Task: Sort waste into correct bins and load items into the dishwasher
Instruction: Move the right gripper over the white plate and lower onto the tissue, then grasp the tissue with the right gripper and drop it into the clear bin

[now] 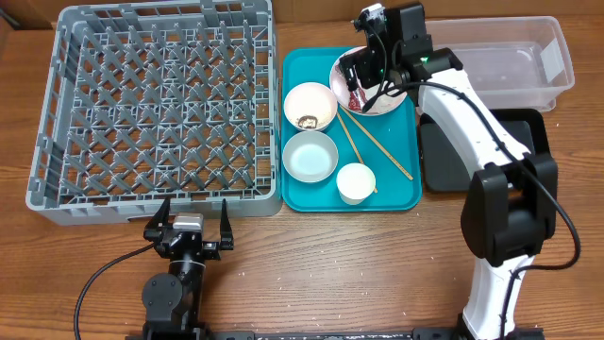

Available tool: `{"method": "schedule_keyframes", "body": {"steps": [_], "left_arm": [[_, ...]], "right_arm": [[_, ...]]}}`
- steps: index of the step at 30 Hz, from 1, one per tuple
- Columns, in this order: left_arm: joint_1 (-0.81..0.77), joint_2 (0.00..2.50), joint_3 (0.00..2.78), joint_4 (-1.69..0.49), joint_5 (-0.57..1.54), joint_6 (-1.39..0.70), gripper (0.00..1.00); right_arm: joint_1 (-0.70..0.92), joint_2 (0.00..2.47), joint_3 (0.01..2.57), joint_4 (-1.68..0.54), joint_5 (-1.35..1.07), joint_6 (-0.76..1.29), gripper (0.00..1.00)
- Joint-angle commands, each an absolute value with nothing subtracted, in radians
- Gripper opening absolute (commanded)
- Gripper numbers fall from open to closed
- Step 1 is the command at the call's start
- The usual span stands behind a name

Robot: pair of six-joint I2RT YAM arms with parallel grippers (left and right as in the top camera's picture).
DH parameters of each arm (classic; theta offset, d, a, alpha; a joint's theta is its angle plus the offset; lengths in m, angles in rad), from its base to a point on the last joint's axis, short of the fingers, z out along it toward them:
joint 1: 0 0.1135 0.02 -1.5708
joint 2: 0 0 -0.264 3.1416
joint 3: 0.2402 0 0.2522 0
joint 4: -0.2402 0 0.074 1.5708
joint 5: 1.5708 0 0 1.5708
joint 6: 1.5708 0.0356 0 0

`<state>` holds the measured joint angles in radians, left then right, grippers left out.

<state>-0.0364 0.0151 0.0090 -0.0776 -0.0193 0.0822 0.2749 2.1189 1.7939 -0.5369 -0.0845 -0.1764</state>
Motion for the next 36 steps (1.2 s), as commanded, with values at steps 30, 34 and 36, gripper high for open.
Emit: {"method": "schedule_keyframes", "body": {"steps": [30, 34, 36], "left_arm": [[-0.026, 0.006, 0.005, -0.075, -0.026, 0.097, 1.0], [-0.026, 0.006, 0.005, -0.075, -0.026, 0.097, 1.0], [-0.026, 0.006, 0.005, -0.075, -0.025, 0.097, 1.0]], "right_arm": [[0.24, 2.318, 1.793, -0.5, -0.035, -0.189, 0.86], [0.24, 2.318, 1.786, -0.502, -0.035, -0.186, 0.72], [0.24, 2.319, 1.785, -0.506, -0.035, -0.186, 0.68]]}}
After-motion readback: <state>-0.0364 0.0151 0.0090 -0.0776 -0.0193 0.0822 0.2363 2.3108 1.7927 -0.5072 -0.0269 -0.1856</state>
